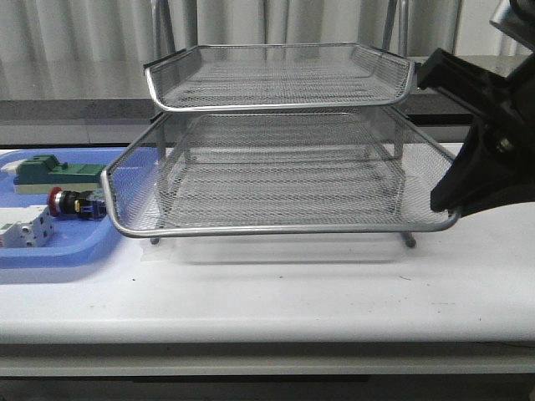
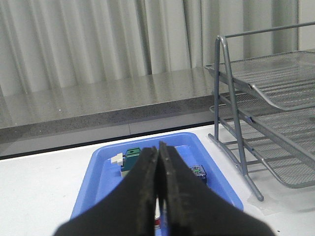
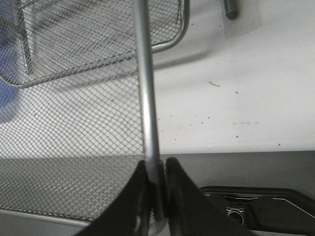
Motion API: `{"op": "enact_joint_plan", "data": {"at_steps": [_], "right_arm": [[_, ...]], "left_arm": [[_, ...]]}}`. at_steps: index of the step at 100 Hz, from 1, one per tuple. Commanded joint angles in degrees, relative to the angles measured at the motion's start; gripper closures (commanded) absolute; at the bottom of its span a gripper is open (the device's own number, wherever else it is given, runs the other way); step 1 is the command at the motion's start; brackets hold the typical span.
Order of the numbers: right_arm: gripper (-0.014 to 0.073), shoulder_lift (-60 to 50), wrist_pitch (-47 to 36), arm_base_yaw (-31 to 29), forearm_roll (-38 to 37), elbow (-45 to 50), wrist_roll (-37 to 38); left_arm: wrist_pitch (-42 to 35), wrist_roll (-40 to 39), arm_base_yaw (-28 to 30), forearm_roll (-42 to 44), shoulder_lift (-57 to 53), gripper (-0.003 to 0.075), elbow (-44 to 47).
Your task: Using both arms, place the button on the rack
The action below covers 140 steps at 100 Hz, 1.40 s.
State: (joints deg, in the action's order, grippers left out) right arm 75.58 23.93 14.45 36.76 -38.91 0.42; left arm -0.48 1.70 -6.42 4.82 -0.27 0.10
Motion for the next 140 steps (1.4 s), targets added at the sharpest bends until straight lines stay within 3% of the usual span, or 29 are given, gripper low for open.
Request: {"op": "enact_joint_plan", "data": {"at_steps": [1, 19, 29, 65, 105, 128, 140], "right_arm": [[0.0527, -2.08, -0.90, -0.37, -0.68, -0.91, -0.42], [0.0172, -4.95, 0.71, -0.37, -4.78, -0.91, -0.42], [0.0066, -8.69, 1.50, -0.37, -8.20, -0.91, -0.42], [0.0067, -26.08, 12.82, -0.42, -22.92, -0.91, 2.64], [0.0067, -43.70, 22.94, -0.42, -48.37, -0.91, 17.60], [0.0088, -50.57, 28.58, -0.42, -49.98, -0.91, 17.84], [0.0226, -52.78, 31.05, -0.42, -49.98, -0.91, 17.84]], "left_arm": [[-4.32, -0.56, 0.18, -0.56, -1.88, 0.0740, 2.72], [-4.32, -0.56, 0.18, -0.56, -1.88, 0.0740, 2.72], [-4.32, -0.56, 0.18, -0.56, -1.88, 0.0740, 2.72], [-4.32, -0.56, 0.18, -0.56, -1.88, 0.0740, 2.72], [-4.32, -0.56, 0.18, -0.56, -1.88, 0.0740, 2.72], [-4.32, -0.56, 0.18, -0.56, -1.88, 0.0740, 2.72], [-4.32, -0.56, 0.18, -0.56, -1.88, 0.0740, 2.72]]}}
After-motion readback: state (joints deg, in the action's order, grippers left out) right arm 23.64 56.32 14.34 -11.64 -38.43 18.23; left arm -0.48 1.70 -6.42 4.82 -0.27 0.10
